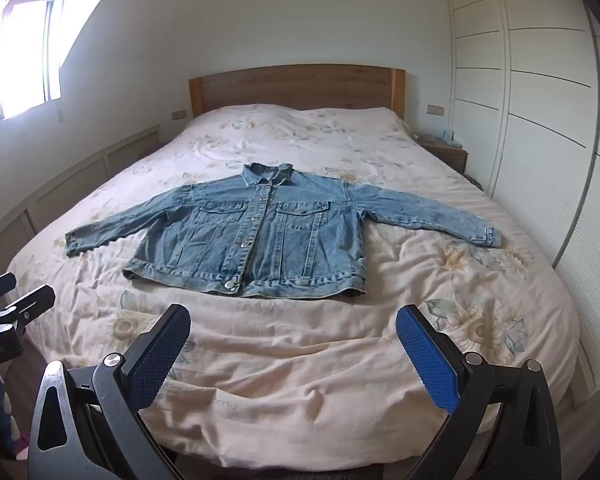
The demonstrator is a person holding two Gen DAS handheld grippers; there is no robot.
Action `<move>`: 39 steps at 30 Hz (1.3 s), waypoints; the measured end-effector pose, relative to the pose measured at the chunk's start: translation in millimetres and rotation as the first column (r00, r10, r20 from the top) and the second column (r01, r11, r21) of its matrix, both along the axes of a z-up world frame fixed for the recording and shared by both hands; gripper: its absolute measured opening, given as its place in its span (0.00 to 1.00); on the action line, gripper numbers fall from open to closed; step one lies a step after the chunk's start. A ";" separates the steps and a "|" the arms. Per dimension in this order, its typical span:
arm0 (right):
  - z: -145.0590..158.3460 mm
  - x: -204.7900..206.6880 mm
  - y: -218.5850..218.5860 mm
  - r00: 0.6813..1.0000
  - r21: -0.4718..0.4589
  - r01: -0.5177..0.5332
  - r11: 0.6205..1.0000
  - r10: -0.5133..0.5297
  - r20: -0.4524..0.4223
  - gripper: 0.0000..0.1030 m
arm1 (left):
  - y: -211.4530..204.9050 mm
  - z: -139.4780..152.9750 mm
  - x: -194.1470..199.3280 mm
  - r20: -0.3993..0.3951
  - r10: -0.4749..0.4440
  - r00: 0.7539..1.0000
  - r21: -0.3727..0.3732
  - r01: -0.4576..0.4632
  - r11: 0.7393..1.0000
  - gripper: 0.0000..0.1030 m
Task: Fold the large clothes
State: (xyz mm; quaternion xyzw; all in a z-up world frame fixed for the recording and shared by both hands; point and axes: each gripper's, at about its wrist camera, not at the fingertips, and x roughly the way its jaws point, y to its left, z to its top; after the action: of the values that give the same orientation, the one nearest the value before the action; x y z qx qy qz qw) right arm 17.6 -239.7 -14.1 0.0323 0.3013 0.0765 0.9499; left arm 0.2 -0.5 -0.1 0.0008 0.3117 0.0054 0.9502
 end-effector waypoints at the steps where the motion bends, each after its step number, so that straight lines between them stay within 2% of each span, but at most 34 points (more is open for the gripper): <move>1: 0.3 0.5 -0.6 1.000 0.001 0.004 1.000 -0.004 0.003 1.00 | -0.2 -0.2 0.0 0.000 0.002 1.000 0.004 -0.002 1.000 0.99; 15: 0.5 0.0 -2.4 1.000 0.002 0.008 1.000 -0.008 0.014 1.00 | -13.0 -3.6 4.6 0.003 -0.003 1.000 0.002 0.003 1.000 0.99; 39: 1.6 3.2 -5.4 1.000 -0.014 0.022 1.000 -0.022 0.012 1.00 | -6.8 0.4 4.5 0.005 -0.031 1.000 -0.020 0.031 0.999 0.99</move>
State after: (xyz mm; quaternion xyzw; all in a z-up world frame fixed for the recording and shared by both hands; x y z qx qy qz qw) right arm 20.8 -245.0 -12.5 0.0285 0.2960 0.0642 0.9526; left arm 4.7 -7.3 0.3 -0.0041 0.3094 -0.0124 0.9508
